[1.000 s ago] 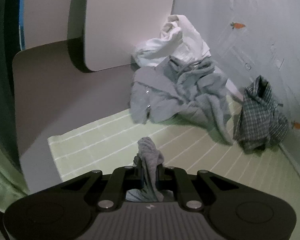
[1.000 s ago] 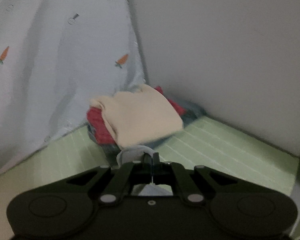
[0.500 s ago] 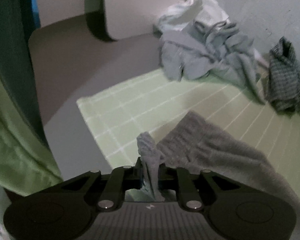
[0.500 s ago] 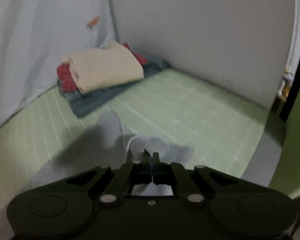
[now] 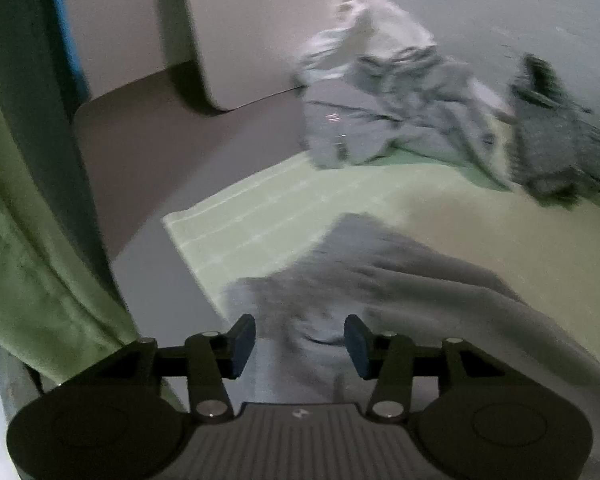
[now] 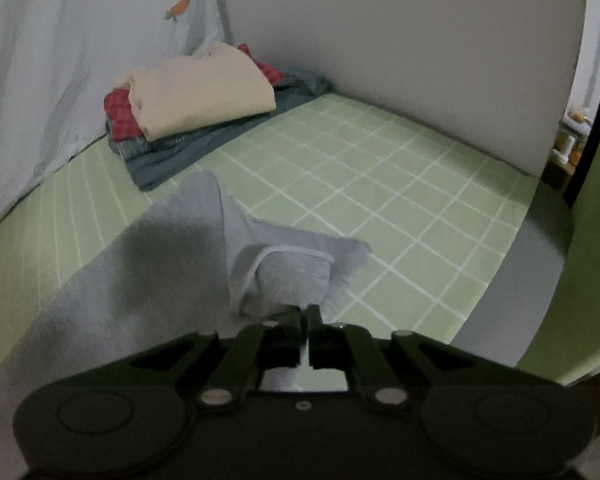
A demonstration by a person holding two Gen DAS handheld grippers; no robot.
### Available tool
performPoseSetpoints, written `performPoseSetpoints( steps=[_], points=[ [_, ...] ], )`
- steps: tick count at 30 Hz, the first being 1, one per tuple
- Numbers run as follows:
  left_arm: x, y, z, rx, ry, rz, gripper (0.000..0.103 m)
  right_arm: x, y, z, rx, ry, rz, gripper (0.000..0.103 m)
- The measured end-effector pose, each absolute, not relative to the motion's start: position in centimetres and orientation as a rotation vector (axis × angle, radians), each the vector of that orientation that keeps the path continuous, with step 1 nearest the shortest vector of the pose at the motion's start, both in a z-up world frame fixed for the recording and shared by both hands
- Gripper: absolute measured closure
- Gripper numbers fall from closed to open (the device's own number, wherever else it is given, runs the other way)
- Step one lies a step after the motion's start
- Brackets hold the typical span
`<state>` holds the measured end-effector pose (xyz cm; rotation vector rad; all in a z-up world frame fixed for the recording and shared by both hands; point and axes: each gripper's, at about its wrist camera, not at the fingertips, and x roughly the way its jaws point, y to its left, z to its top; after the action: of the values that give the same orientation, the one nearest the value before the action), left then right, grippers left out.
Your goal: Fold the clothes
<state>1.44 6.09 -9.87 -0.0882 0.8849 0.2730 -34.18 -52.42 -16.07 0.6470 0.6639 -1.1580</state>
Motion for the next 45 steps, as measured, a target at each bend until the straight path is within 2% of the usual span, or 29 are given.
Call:
performPoseSetpoints(
  steps=[2,14,18,23,27,30,32,34,36,38,39,40,45],
  points=[
    [0.8,3.6,-10.0,-0.073,0.893,0.211,0.045,-34.6,-52.7,-16.3,0.641,0.682,-1.138,0.097],
    [-6.1,-16.4,-14.3,0.146,1.041,-0.241,0.044,-35.5,-55.2,-17.3,0.592,0.769,-1.0,0.093],
    [-8.7,-21.2,-15.1,0.221,1.038,-0.359,0.039,-35.3,-55.6,-17.5,0.526,0.801,-0.958,0.085],
    [-10.5,-24.7,-16.7,0.313,1.056,-0.406,0.037,-35.3,-55.8,-17.2,0.434,0.795,-0.952,0.078],
    [-10.7,-24.9,-17.0,0.308,1.052,-0.349,0.029,-37.0,-56.8,-16.5,0.494,0.699,-0.987,0.078],
    [-10.5,-24.7,-17.1,0.28,1.073,-0.302,0.02,-37.4,-57.5,-16.3,0.505,0.688,-0.953,0.077],
    [-10.5,-24.9,-17.1,0.277,1.077,-0.28,0.017,-37.5,-57.8,-16.5,0.523,0.691,-0.92,0.068],
    [-10.4,-25.1,-17.2,0.277,1.077,-0.259,0.013,-37.1,-57.9,-16.6,0.515,0.697,-0.897,0.054],
    [-10.6,-25.2,-17.2,0.275,1.077,-0.236,0.009,-36.5,-58.1,-17.1,0.501,0.724,-0.867,0.048],
    [-10.6,-25.0,-17.3,0.259,1.083,-0.218,0.005,-36.0,-58.3,-17.6,0.487,0.75,-0.839,0.053],
    [-10.6,-24.9,-17.3,0.246,1.09,-0.21,0.005,-35.9,-58.5,-17.9,0.485,0.756,-0.829,0.072],
    [-10.5,-24.7,-17.3,0.231,1.097,-0.204,0.003,-36.0,-58.9,-18.0,0.489,0.753,-0.829,0.1],
    [-10.2,-23.9,-17.6,0.181,1.11,-0.189,0.0,-38.4,-61.5,-17.6,0.541,0.694,-0.986,0.099]
  ],
)
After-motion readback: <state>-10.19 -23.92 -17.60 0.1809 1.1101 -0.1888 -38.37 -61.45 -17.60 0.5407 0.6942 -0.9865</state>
